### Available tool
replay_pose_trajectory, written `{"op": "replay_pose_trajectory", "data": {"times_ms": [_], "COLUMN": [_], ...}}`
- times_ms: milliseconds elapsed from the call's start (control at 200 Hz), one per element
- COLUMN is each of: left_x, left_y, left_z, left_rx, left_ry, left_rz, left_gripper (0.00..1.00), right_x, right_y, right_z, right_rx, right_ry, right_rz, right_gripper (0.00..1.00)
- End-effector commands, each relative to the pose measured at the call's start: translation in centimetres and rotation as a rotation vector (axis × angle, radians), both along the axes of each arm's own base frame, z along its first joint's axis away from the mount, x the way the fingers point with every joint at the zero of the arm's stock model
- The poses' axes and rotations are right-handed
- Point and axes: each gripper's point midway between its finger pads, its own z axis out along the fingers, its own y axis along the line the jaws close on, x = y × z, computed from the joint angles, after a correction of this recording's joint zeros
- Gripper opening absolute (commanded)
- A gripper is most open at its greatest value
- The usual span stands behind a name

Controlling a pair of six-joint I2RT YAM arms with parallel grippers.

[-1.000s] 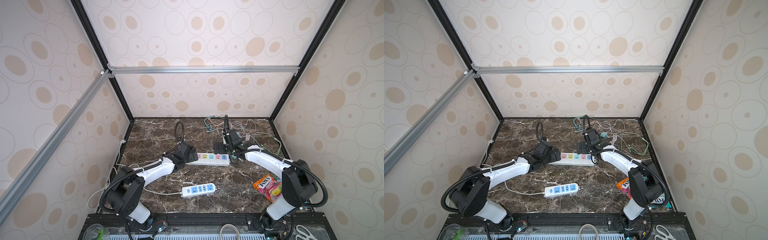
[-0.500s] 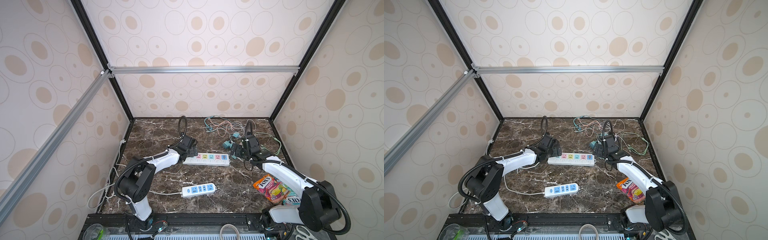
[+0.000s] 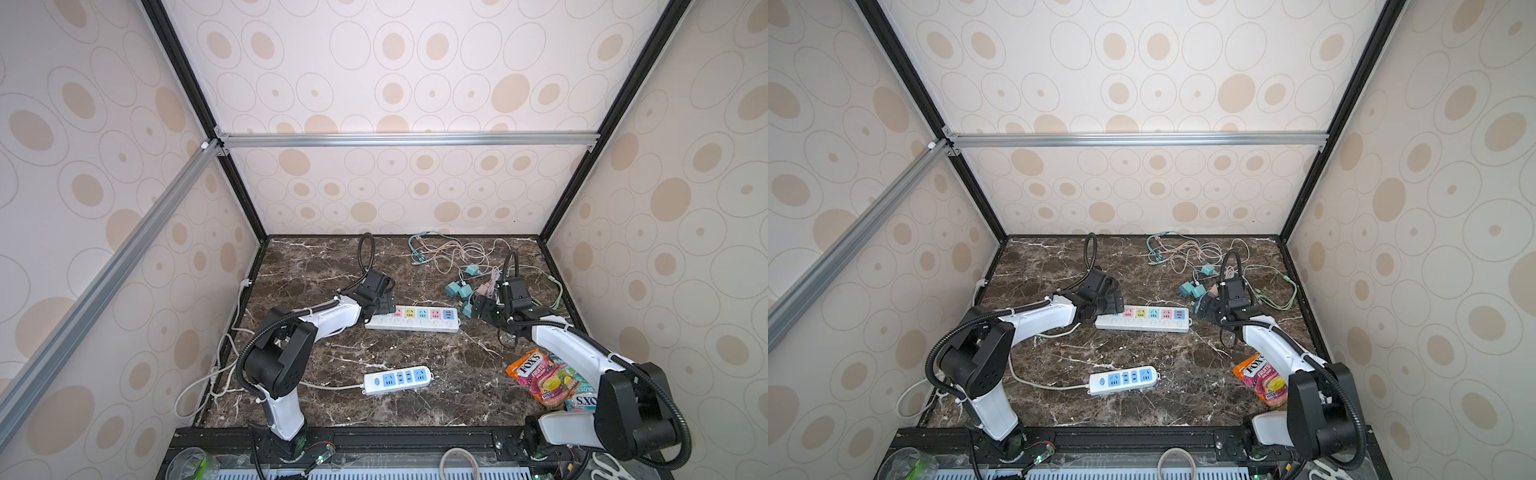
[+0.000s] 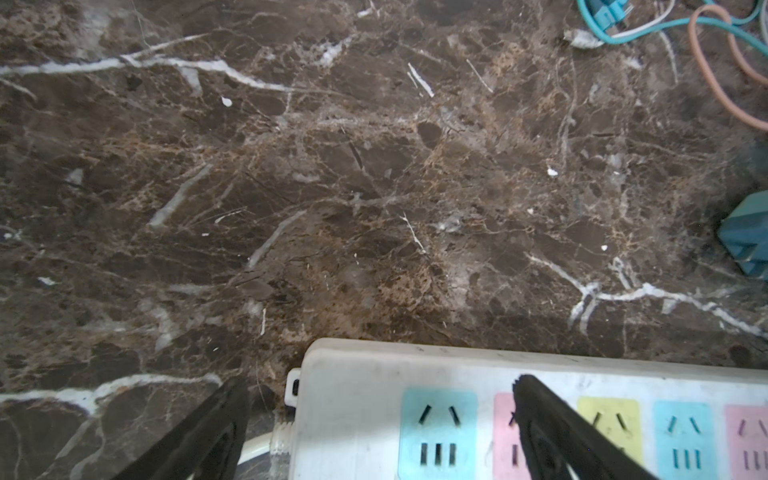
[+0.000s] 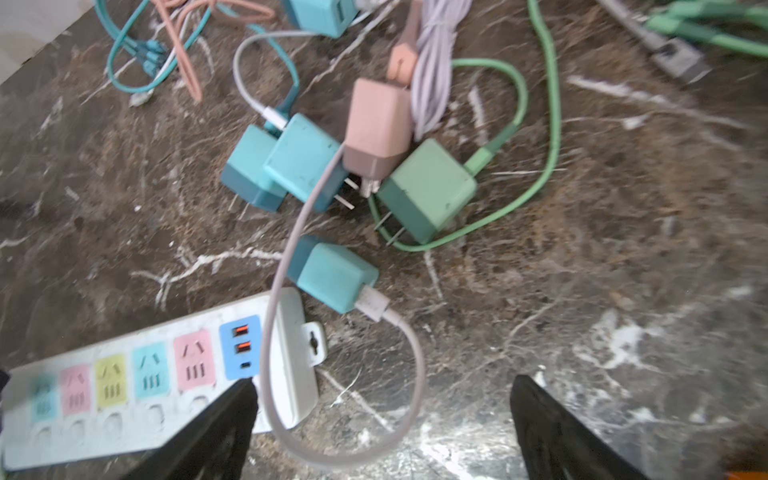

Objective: Insert the plug

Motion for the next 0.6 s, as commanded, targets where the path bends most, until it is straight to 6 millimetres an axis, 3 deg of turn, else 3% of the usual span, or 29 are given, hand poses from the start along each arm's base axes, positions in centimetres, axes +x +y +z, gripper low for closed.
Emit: {"op": "replay_pose_trajectory", "data": {"times_ms": [0,150,260,290,445,595], "left_x": [-0.2,-0.2,-0.2,-0.3,-0.4,-0.8], "left_y": [0.5,0.3,0.2,0.1,-1.0,-0.8], "left_z": [1.3,1.2,1.3,1.3,2.6,3.8], "left_rx": [0.004,-0.007,-0.011,-0.013,-0.072,-0.095], "left_ry": [-0.017,-0.016,-0.018,-0.018,-0.072,-0.119], "left_rz": [0.002,-0.001,-0.006,-0.013,-0.08,-0.084], "left_gripper": [0.98,0.98,0.98,0.98,0.99,0.98], "right_x": [0.4,0.5,0.5,0.4,0.8,1.1], "right_y": [2.5,2.9,1.4,2.0,1.0,0.2], "right_z": [0.3,-0.6,-2.1,-2.3,-3.1,-2.6], "right_rx": [0.043,-0.042,-0.176,-0.201,-0.29,-0.325], "right_ry": [-0.008,-0.012,0.029,0.031,0.026,-0.001], "right_rz": [0.157,0.244,0.231,0.252,0.222,0.186], "right_gripper": [0.93,0.93,0.92,0.91,0.78,0.55]}}
